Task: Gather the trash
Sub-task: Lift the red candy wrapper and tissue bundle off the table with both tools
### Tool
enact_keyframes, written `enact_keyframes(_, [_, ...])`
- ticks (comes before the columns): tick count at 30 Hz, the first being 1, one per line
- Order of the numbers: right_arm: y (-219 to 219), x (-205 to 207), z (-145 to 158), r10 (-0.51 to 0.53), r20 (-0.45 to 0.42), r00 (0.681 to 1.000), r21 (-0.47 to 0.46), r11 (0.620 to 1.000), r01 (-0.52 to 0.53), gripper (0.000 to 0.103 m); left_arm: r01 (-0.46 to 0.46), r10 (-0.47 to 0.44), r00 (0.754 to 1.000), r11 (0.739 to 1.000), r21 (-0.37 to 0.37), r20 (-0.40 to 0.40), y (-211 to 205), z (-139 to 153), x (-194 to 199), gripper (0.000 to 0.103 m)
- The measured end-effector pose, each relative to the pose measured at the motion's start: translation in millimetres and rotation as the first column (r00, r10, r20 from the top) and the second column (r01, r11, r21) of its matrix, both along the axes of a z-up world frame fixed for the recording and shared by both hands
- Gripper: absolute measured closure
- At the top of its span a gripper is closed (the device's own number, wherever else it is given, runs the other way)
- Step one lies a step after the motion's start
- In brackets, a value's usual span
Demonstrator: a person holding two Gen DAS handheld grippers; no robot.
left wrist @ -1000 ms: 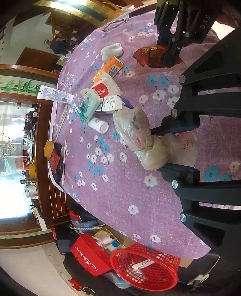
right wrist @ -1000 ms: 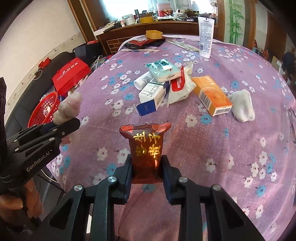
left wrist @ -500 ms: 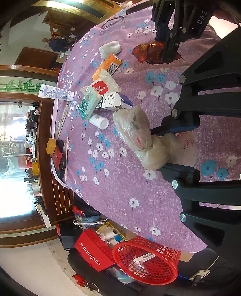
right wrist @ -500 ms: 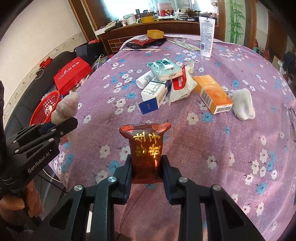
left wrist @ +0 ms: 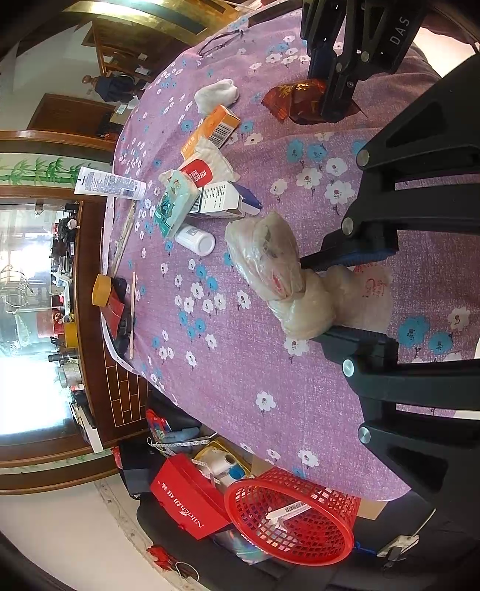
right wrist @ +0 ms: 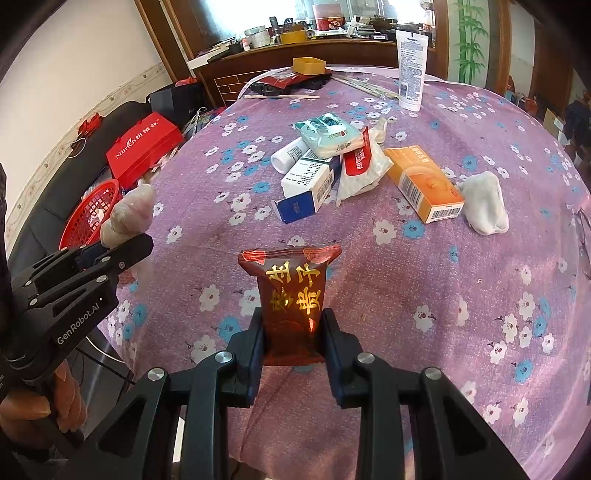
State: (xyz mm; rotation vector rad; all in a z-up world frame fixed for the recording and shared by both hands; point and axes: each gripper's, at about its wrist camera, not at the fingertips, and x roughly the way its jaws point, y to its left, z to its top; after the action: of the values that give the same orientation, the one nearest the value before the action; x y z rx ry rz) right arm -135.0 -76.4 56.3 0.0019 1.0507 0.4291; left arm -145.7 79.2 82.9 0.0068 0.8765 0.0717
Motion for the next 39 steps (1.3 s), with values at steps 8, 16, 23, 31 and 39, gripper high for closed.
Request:
enact_keyframes(8, [-5.3, 1.3, 1.1, -0.019, -0.001, 1.000, -0.003, 1.000, 0.019, 0.072, 0.006, -0.006, 1.000, 1.000, -0.007, 0.002, -2.7, -2.5, 6.3, 0.075])
enact_keyframes(16, [-36.0, 0.9, 0.7, -0.108, 0.002, 0.994, 0.018, 0.994, 0.108, 0.072, 0.074, -0.074, 0.997, 0.997, 0.007, 0.001, -25.1, -0.8, 16.9, 0.075])
enact_keyframes(23, [-60.2, 0.1, 1.2, -0.173, 0.000, 0.985, 0.028, 0.984, 0.173, 0.072, 0.133, -0.133, 0.991, 0.991, 0.010, -0.001, -45.7, -0.9, 25.1, 0.075])
enact_keyframes(31, [-74.8, -0.8, -0.4, -0.213, -0.008, 0.977, 0.029, 0.977, 0.213, 0.072, 0.160, -0.160, 0.987, 0.987, 0.007, -0.005, -57.5, -3.5, 31.0, 0.076])
enact_keyframes(39, [-70.5, 2.7, -1.7, -0.199, -0.014, 0.980, 0.023, 0.980, 0.199, 0.072, 0.141, -0.141, 0.990, 0.990, -0.005, -0.004, -52.0, -4.8, 32.4, 0.075])
